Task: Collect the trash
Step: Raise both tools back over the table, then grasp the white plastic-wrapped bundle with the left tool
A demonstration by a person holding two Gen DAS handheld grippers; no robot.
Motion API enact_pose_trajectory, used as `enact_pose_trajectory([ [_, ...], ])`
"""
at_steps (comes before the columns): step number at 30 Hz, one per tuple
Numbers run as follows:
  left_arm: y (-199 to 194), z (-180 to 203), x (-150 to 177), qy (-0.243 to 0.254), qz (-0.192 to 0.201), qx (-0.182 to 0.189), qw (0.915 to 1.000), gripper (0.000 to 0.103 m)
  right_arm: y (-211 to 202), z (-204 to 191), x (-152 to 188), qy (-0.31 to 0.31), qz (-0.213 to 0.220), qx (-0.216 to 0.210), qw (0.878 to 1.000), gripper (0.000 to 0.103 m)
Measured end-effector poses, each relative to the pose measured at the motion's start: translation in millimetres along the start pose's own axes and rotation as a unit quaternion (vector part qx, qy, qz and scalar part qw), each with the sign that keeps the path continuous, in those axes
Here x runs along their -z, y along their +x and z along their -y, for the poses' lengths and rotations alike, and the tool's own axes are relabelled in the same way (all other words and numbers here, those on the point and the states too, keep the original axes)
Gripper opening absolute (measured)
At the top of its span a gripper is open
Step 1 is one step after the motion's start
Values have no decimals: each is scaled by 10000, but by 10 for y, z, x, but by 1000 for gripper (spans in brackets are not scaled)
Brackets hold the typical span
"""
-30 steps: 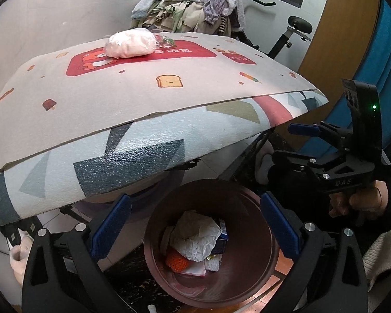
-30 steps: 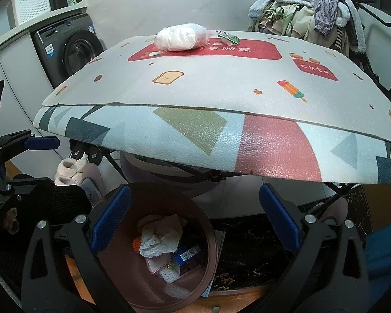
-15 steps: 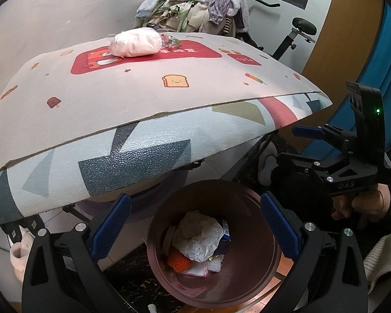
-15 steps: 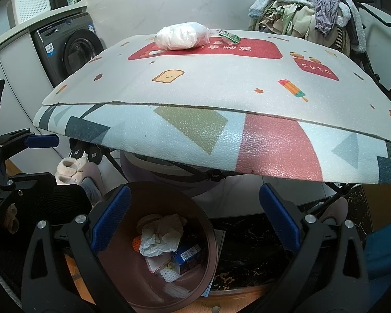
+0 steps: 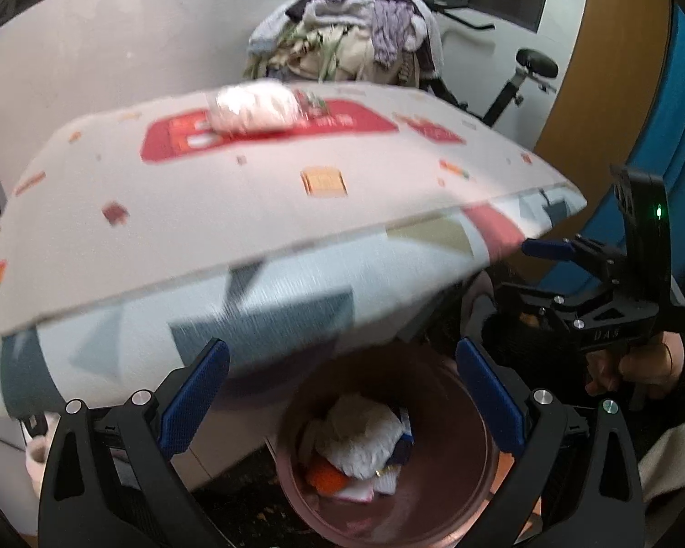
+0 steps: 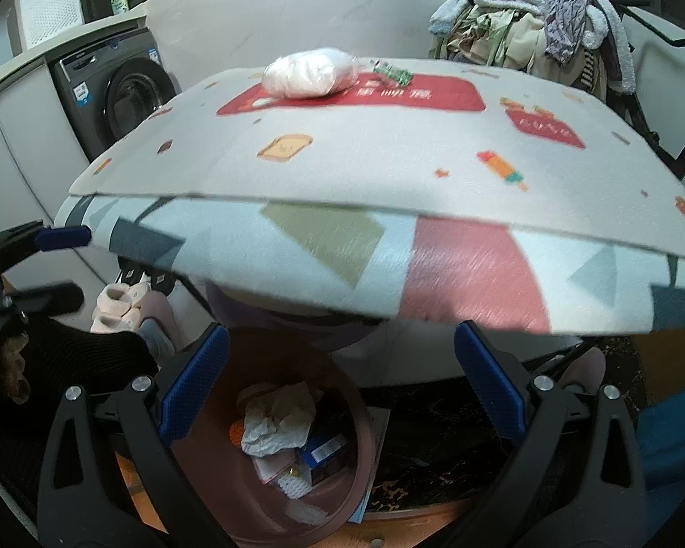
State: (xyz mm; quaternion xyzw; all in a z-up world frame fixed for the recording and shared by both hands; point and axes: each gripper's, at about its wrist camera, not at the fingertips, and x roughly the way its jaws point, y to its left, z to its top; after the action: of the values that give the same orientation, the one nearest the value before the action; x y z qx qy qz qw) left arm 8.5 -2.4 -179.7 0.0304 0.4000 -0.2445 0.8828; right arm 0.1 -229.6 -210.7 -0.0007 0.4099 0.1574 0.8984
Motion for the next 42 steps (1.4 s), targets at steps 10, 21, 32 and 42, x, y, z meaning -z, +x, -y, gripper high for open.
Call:
enact_pose_trajectory([
  [10, -71, -233, -1001, 204, 638, -239, 9975, 97, -114, 338, -874, 165, 562, 377, 9976, 97],
  [21, 751, -687, -1887, -550, 183, -75, 9983, 97, 234, 693, -1535, 342, 467, 477, 9972, 97],
  [32, 1654, -1327, -2348, -1507, -260, 28, 9882, 97, 699, 984, -1847, 587, 165, 329, 9976, 97],
  [42, 1900, -1456, -2223, -1497, -609, 505, 9856, 60, 1051, 1121, -2106, 746, -39, 97, 9972, 97],
])
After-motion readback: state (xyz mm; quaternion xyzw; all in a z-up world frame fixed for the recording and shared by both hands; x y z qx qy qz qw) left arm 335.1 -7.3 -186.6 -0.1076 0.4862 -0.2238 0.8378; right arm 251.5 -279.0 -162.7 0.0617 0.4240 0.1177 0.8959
